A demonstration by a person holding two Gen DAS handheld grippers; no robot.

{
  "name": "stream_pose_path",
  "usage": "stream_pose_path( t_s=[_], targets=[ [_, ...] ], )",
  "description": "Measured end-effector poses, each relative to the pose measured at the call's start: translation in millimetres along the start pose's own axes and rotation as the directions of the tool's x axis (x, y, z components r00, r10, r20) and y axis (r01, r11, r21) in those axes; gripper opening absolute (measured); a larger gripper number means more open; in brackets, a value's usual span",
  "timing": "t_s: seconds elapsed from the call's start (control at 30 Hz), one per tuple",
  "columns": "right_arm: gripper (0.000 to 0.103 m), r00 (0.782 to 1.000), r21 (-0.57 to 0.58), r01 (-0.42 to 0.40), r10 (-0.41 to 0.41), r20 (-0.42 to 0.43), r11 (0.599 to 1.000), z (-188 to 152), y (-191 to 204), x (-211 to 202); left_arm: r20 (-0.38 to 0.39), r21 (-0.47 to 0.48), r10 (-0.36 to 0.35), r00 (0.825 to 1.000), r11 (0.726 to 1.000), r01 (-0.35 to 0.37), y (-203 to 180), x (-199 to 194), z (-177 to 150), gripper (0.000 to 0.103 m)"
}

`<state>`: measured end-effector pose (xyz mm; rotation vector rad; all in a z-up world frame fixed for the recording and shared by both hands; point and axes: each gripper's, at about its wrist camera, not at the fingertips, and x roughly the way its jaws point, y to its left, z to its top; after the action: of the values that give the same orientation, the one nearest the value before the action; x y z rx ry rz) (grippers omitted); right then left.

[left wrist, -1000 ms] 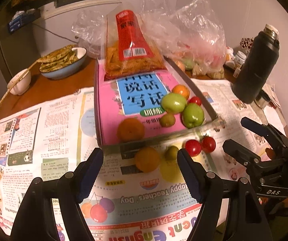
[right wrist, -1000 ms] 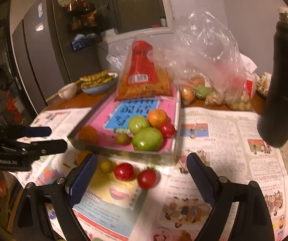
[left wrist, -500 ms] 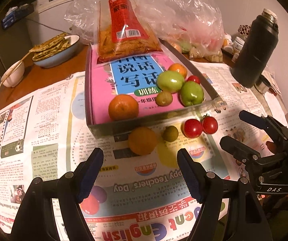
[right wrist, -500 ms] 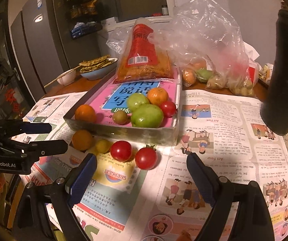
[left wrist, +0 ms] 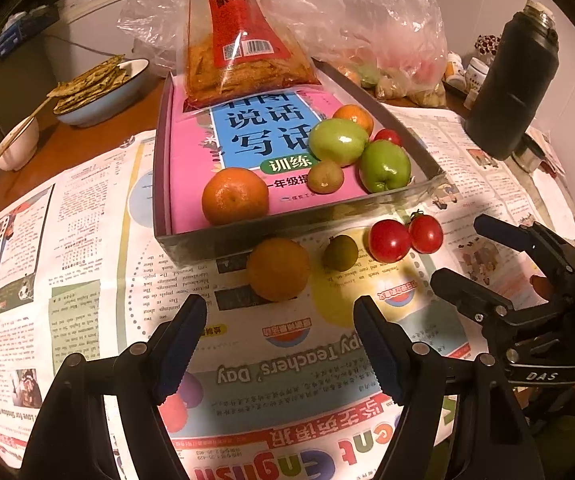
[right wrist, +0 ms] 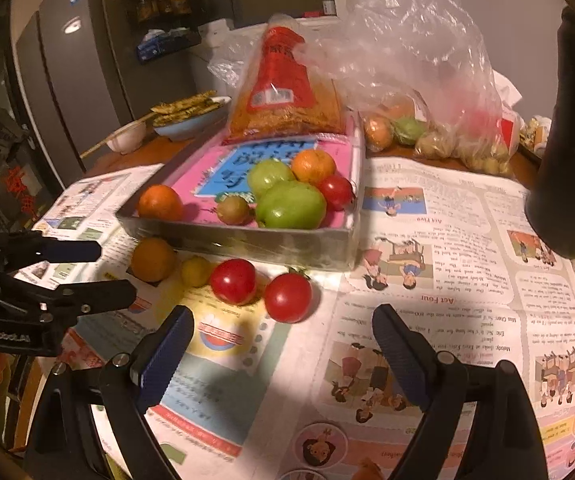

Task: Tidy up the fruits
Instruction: 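Grasp a round brown fruit with the left tool while the right tool grasps a red tomato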

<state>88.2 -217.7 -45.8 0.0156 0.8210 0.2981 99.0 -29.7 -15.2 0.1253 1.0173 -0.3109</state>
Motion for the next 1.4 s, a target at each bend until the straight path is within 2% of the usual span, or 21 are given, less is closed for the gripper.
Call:
stream_pose_path(
  t_s=[0.1,0.23,0.5,0.63,0.7,0.73,0.87,1.0,1.4],
  targets=[
    [0.09,0.999,0.007,0.022,-0.022,-0.026,1.0,-1,-4,10,-0.01,-0.006,0.001,1.0,1.0,-0.001,1,7,1,0.077],
    [0.08,0.998,0.011,0.044,-0.044,-0.051,0.999,1,-10,22,-0.016,-0.013,-0.001,1.0,1.0,0.0,2,13,4,0.077],
    [0.062,0.997,-0.015,0.068,-0.069,-0.03,0.998,8,-8,31,-0.012,-0.032,-0.03,0.999,0.999,0.03,4,21,11,0.077],
    [0.047,0.997,-0.036,0.076,-0.076,-0.018,0.996,9,-4,33,-0.008,-0.041,-0.047,0.999,0.998,0.046,6,23,13,0.071],
    [0.039,0.997,-0.05,0.081,-0.082,-0.014,0.995,9,-2,33,-0.01,-0.041,-0.054,0.998,0.998,0.054,5,25,14,0.064],
    [0.032,0.997,-0.052,0.079,-0.079,-0.009,0.996,8,-1,33,-0.011,-0.043,-0.056,0.998,0.998,0.056,5,27,15,0.062],
    [0.031,0.998,-0.038,0.069,-0.07,-0.007,0.997,7,-3,31,-0.023,-0.048,-0.07,0.997,0.996,0.069,5,33,16,0.049],
    [0.031,0.998,-0.017,0.057,-0.057,0.008,0.998,6,-7,24,-0.019,-0.047,-0.048,0.999,0.998,0.048,5,37,17,0.04],
    [0.031,0.998,0.031,0.024,-0.026,0.064,0.999,10,-15,-1,0.011,-0.033,-0.075,0.997,0.997,0.075,3,17,14,0.04]
  ],
)
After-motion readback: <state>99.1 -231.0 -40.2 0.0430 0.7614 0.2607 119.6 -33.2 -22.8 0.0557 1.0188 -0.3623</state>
